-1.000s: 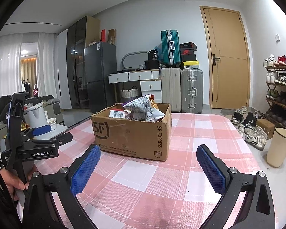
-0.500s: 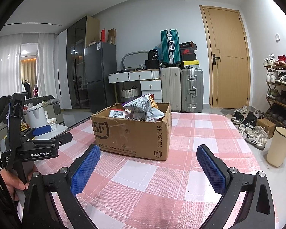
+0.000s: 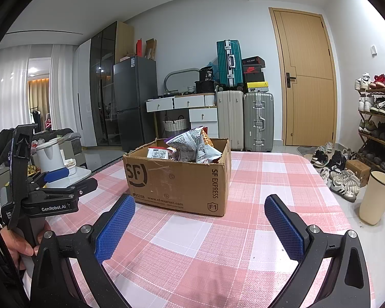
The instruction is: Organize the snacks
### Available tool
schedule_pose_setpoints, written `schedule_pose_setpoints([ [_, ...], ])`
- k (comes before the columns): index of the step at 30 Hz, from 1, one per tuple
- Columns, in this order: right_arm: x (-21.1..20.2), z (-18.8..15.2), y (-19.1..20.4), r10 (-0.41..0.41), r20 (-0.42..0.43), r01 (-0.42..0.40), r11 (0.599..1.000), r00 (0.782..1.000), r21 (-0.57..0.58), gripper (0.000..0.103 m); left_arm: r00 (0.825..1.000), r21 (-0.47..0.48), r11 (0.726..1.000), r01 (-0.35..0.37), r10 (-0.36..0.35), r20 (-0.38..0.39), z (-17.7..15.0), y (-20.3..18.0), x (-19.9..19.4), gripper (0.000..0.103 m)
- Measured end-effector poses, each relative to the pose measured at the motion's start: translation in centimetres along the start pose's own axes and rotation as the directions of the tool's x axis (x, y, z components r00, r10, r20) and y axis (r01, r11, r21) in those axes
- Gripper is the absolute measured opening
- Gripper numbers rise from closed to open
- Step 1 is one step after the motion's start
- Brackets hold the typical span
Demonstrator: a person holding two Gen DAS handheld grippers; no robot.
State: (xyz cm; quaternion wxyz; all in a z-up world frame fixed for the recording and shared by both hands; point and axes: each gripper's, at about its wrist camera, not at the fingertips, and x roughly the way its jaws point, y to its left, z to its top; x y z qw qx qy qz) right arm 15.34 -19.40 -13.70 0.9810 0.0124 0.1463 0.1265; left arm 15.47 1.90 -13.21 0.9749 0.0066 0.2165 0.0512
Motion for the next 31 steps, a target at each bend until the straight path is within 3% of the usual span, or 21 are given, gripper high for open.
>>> schedule_pose_setpoints([
  [31, -0.20, -0.03, -0.02, 0.000, 0.000, 0.000, 1.000, 1.000, 0.000, 0.103, 1.000, -0.002, 1.000, 0.004, -0.004, 0.002, -0.09, -0.05, 0.01, 0.103],
])
